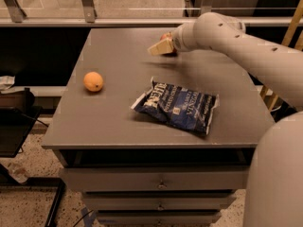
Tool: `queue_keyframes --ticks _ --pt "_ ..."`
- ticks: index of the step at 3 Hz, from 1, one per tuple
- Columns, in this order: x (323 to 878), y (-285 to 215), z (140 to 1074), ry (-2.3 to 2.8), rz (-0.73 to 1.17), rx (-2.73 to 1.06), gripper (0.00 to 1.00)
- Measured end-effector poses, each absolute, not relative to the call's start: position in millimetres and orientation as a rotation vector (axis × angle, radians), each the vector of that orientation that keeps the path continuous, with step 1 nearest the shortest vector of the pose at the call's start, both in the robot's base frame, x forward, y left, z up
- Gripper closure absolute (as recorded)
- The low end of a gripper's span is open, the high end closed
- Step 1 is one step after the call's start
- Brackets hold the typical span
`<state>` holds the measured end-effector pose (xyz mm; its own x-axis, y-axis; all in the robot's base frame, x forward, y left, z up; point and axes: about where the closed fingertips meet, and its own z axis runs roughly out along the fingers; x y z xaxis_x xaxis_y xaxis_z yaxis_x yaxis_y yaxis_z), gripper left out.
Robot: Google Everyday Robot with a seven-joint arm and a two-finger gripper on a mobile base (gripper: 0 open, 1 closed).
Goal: Move apple near blue chip bag
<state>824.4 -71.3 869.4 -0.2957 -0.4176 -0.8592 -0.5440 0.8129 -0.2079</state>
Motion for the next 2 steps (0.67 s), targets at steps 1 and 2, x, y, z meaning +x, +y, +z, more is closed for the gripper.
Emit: queue_keyframes --ticks 1,2 --pt "832.5 -71.1 860.9 1.955 0.139 -0.686 0.18" --pt "835.9 -71.0 856.5 1.961 0.138 -0.668 0.41"
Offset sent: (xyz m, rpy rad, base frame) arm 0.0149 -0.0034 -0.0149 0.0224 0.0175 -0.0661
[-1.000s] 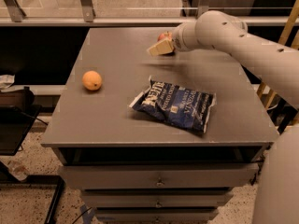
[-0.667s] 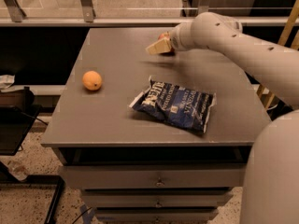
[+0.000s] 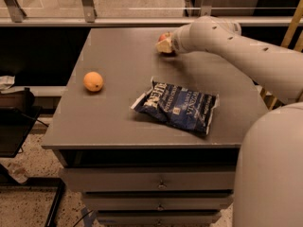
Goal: Move apple near blue chip bag
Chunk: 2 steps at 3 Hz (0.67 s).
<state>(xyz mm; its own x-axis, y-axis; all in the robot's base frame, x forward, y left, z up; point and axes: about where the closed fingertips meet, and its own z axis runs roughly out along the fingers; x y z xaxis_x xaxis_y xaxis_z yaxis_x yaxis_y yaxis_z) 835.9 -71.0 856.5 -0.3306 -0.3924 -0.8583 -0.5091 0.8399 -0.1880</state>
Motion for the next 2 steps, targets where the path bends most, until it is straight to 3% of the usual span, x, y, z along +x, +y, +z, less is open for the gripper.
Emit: queue_keyframes --ticks 2 --pt "826 -76 871 1.933 0.153 -0.685 0.88"
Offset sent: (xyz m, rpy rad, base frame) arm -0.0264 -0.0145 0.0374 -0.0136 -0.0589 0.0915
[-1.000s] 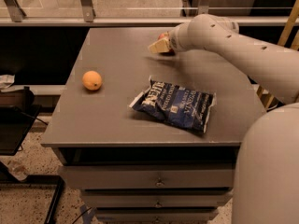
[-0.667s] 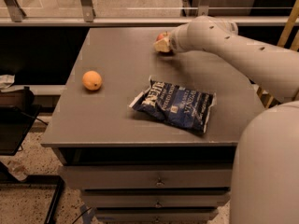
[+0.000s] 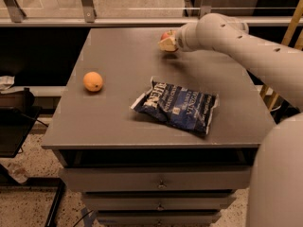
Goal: Move apple near blue chip bag
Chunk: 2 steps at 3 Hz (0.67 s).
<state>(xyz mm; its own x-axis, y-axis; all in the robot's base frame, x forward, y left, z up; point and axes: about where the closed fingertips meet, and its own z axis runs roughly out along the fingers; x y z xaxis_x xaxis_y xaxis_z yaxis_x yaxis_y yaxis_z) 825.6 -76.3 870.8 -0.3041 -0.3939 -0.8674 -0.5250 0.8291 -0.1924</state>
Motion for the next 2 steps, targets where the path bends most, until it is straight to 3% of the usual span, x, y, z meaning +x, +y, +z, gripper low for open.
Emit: queue_keyframes --ticks 1,2 --pt "800 -89 906 1.885 0.198 -0.756 1.00" --pt "767 -99 930 1.865 0.239 -0.884 1.00"
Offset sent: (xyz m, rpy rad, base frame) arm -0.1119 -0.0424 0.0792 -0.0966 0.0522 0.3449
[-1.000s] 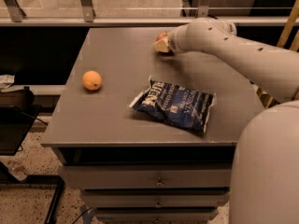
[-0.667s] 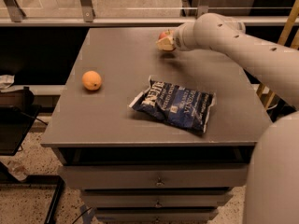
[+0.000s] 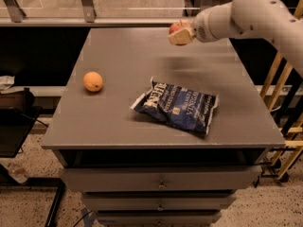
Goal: Move apple near blue chip bag
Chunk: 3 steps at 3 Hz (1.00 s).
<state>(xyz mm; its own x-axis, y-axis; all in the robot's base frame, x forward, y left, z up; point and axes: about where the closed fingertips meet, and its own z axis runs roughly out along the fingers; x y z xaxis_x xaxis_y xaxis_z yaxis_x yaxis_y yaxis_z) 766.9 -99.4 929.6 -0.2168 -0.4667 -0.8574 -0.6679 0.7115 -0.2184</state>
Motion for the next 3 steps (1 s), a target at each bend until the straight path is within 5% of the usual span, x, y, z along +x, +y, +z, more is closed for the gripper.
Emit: queue_keyframes --ticks 3 --pt "688 -94 909 1.846 0.503 -1.254 1.00"
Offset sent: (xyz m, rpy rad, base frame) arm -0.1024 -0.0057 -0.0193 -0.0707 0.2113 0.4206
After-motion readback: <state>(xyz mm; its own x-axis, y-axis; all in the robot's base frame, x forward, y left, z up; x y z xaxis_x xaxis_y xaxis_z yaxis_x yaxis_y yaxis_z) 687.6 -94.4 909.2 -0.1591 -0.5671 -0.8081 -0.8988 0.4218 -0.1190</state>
